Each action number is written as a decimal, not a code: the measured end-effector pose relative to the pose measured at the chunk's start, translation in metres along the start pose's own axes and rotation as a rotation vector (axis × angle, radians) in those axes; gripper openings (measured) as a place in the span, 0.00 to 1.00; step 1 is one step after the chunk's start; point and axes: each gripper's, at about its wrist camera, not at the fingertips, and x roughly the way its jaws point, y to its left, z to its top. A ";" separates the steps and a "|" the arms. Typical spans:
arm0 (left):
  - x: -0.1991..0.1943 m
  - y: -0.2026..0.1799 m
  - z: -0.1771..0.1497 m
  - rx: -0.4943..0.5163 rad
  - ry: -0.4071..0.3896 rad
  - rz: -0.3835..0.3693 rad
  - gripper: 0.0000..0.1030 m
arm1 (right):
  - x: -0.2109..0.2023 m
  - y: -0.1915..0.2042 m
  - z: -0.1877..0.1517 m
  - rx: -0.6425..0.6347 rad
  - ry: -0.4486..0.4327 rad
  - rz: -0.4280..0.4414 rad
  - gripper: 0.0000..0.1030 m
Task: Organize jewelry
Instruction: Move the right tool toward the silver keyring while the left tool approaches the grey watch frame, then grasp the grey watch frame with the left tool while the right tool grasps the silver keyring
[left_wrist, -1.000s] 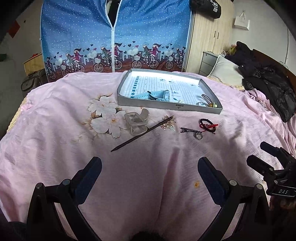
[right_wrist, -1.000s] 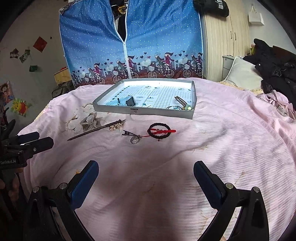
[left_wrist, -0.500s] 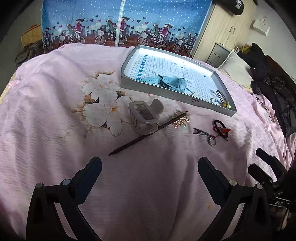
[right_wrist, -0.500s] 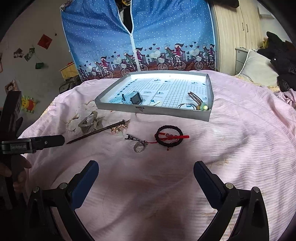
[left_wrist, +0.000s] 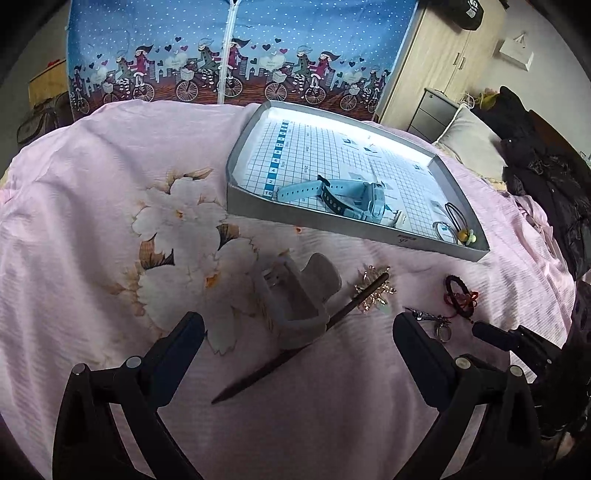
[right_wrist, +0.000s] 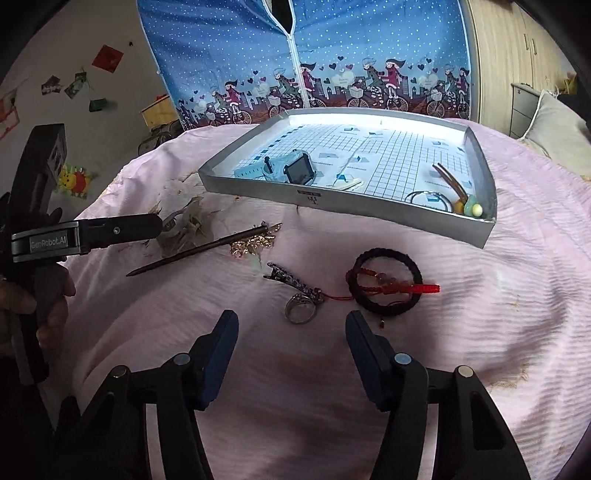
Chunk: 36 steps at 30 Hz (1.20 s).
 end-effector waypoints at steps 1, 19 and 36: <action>0.006 -0.002 0.001 0.006 0.005 -0.002 0.94 | 0.004 -0.002 0.000 0.016 0.013 0.005 0.49; 0.049 0.007 0.016 -0.032 0.081 -0.011 0.56 | 0.027 -0.001 0.006 -0.002 0.031 0.023 0.27; 0.034 -0.006 0.012 0.009 0.066 -0.075 0.47 | 0.026 0.005 0.001 0.046 0.080 0.060 0.21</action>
